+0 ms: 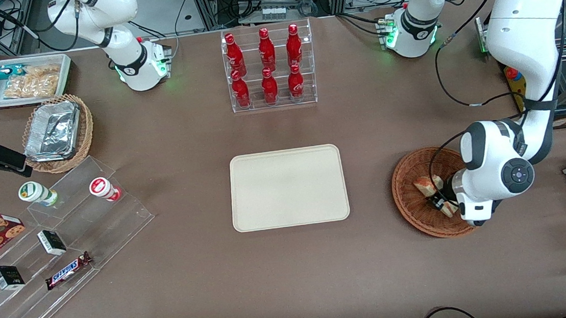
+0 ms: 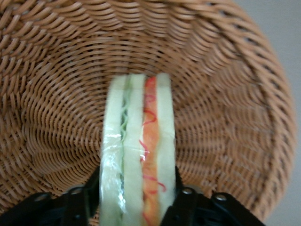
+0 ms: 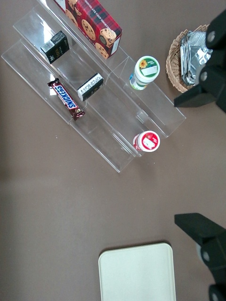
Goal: Place sandwich from basket to tray
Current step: 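Lift the sandwich and carry it over the cream tray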
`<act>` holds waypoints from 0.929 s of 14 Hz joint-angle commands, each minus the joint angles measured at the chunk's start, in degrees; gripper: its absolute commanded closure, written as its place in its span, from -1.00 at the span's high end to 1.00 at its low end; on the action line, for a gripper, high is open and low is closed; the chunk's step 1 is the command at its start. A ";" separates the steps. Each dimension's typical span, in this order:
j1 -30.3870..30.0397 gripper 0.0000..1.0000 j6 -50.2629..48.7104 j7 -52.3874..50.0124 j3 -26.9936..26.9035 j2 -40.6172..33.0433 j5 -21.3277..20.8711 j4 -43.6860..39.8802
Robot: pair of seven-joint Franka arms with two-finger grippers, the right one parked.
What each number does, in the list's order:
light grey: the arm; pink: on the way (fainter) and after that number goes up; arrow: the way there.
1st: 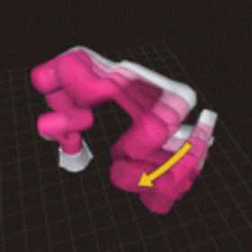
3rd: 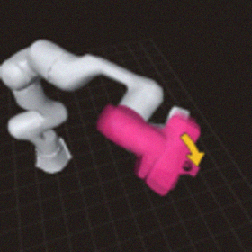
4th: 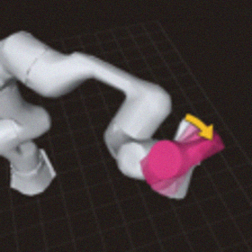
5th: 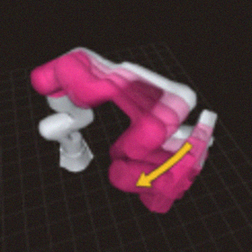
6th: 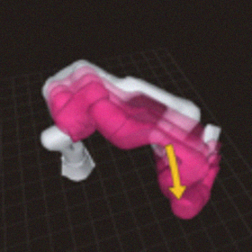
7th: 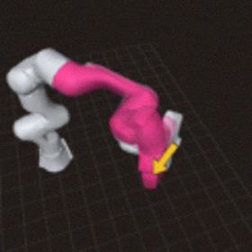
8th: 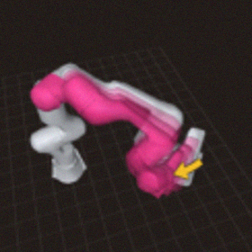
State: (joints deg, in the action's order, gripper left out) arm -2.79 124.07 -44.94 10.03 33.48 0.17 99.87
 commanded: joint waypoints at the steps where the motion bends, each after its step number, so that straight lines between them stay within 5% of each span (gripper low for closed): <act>1: 2.79 -0.77 -5.65 3.61 -0.36 -5.70 -0.35 0.68; 6: 11.11 -0.76 -17.19 7.75 -0.01 -11.59 -0.17 -3.80; 13: 31.17 -0.71 -16.14 6.47 -0.01 -4.41 0.53 -10.20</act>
State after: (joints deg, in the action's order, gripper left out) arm 25.53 108.42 -36.95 11.03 24.44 0.31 94.77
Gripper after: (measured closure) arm 0.855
